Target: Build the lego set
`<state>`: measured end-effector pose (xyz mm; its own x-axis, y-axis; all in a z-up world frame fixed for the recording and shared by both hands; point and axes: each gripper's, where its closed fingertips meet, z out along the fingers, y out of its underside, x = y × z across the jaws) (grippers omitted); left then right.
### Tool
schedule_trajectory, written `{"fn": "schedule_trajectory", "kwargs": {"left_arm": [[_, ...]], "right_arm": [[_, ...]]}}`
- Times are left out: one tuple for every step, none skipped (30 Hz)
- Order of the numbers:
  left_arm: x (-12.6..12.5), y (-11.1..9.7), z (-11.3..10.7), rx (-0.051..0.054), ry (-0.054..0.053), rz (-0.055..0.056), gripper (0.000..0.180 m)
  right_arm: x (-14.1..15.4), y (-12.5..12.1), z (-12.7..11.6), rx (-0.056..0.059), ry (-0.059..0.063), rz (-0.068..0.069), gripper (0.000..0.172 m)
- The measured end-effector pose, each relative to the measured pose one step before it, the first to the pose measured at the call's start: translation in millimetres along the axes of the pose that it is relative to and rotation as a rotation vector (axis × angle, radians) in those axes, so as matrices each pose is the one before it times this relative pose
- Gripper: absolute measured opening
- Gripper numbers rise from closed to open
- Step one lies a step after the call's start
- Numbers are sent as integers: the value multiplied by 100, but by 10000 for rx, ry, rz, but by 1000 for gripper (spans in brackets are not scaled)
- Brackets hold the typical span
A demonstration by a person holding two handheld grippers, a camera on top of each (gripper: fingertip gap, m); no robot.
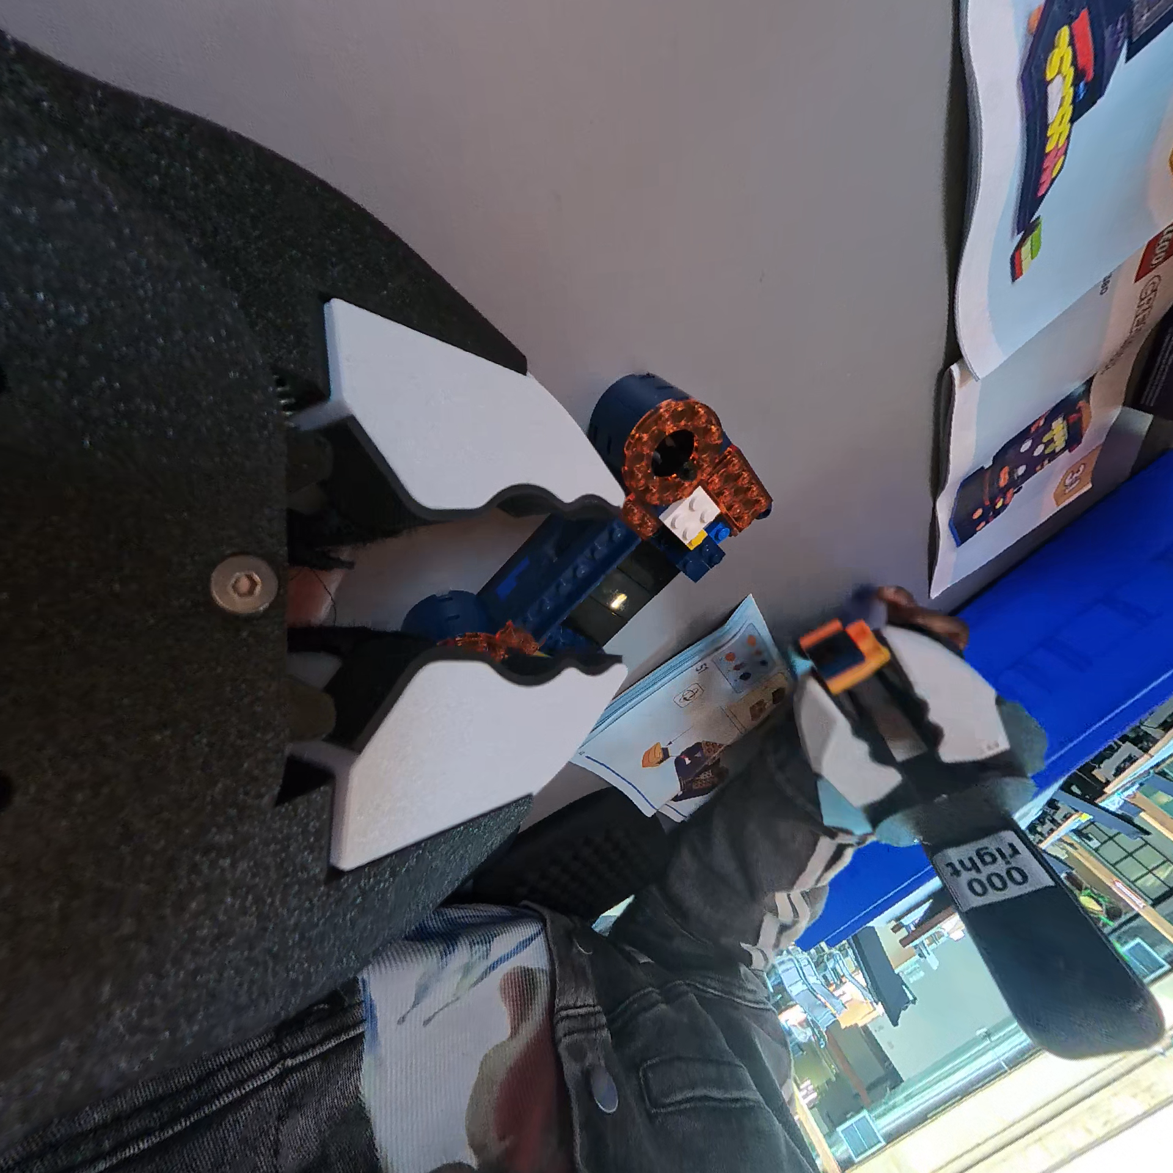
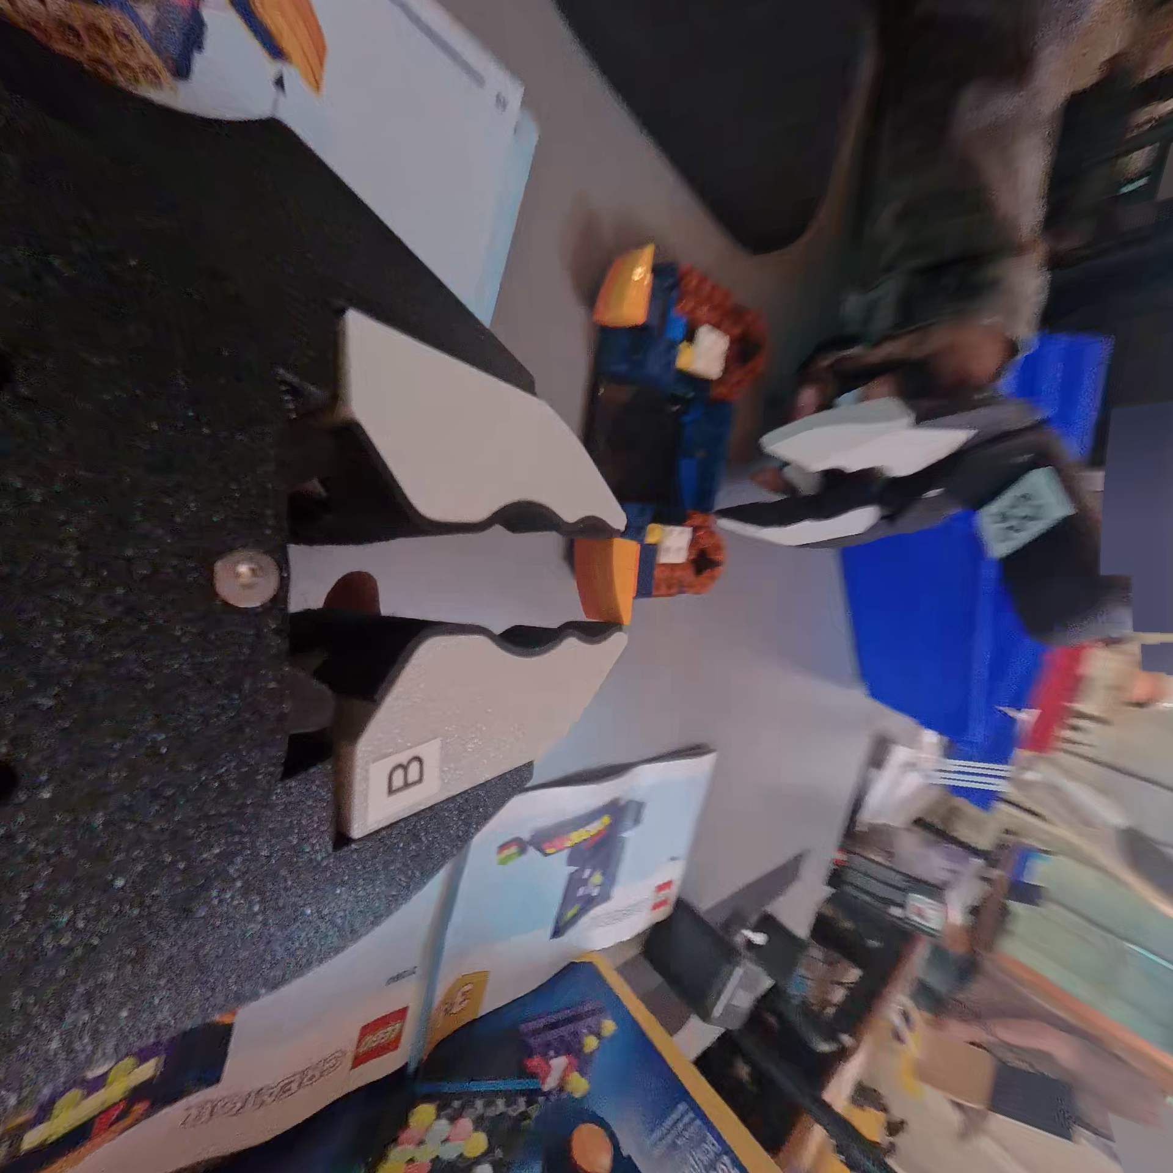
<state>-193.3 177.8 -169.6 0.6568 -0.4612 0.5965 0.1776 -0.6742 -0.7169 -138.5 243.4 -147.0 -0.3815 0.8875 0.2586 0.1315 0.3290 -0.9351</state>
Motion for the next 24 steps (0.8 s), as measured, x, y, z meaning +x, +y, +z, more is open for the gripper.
{"fn": "schedule_trajectory", "kwargs": {"left_arm": [[0, 131, 119, -86, -32, 35, 42], [-71, 96, 85, -70, -87, 45, 44], [-50, 59, 58, -33, -62, 36, 44], [-62, 24, 52, 8, -43, -11, 45], [-18, 8, 56, 16, 1, -49, 45], [-13, 44, 85, -10, 31, -74, 45], [37, 93, 104, -58, 57, -69, 45], [19, 52, 90, -37, 22, -40, 46], [52, 21, 60, -15, 39, -5, 47], [22, 47, 43, -26, 21, -10, 47], [-17, 38, 31, -13, 9, -28, 46], [-17, -9, -2, 11, 13, -44, 46], [-29, 26, -6, -10, 6, -40, 46], [-27, 48, 18, -28, 6, -36, 46], [0, 33, 19, -26, 20, -23, 46], [-23, 16, 18, -11, -10, -7, 46], [-4, 8, 5, -6, 0, -9, 46], [3, -1, -8, 2, 17, -23, 46], [-7, 4, 7, 3, 15, -37, 46], [-22, 18, -3, -2, 5, -29, 45], [-14, -8, -13, 7, 0, -17, 45], [-7, -2, 2, 0, 2, -10, 45], [-3, 13, 0, -3, -8, 4, 45], [-15, 8, -6, -1, -13, 3, 45]], "right_arm": [[290, 794, 593, -626, 254, -125, 24], [3, 397, 543, -377, 27, -95, 24], [-185, -53, 431, -73, -118, -77, 24], [-156, -172, 312, 24, -138, 86, 24], [-199, 24, 275, -102, -207, 125, 24], [-36, 244, 252, -230, -110, 79, 24], [-40, 215, 272, -204, -130, 18, 24], [11, 194, 289, -191, -130, 65, 24], [-46, 223, 282, -217, -189, 131, 24], [-234, 179, 236, -184, -298, 91, 24], [-73, 145, 179, -142, -168, 84, 24], [-67, 113, 91, -96, -134, 75, 24], [17, 29, 7, -17, -34, 51, 24], [109, -13, -57, 29, 45, 49, 24], [59, 8, -63, 19, 16, 45, 24], [104, 16, -21, 0, 36, 44, 24], [-15, 48, 42, -41, -43, 35, 24], [-71, 101, 86, -89, -61, 1, 24], [1, 86, 71, -77, -3, 8, 24], [-21, 51, 49, -54, -10, -8, 24], [8, 28, 13, -17, 13, -9, 24], [27, 6, 8, -10, 16, 5, 24], [-32, 33, 23, -30, -17, -6, 24], [-19, 63, 50, -55, -14, -9, 24]]}}
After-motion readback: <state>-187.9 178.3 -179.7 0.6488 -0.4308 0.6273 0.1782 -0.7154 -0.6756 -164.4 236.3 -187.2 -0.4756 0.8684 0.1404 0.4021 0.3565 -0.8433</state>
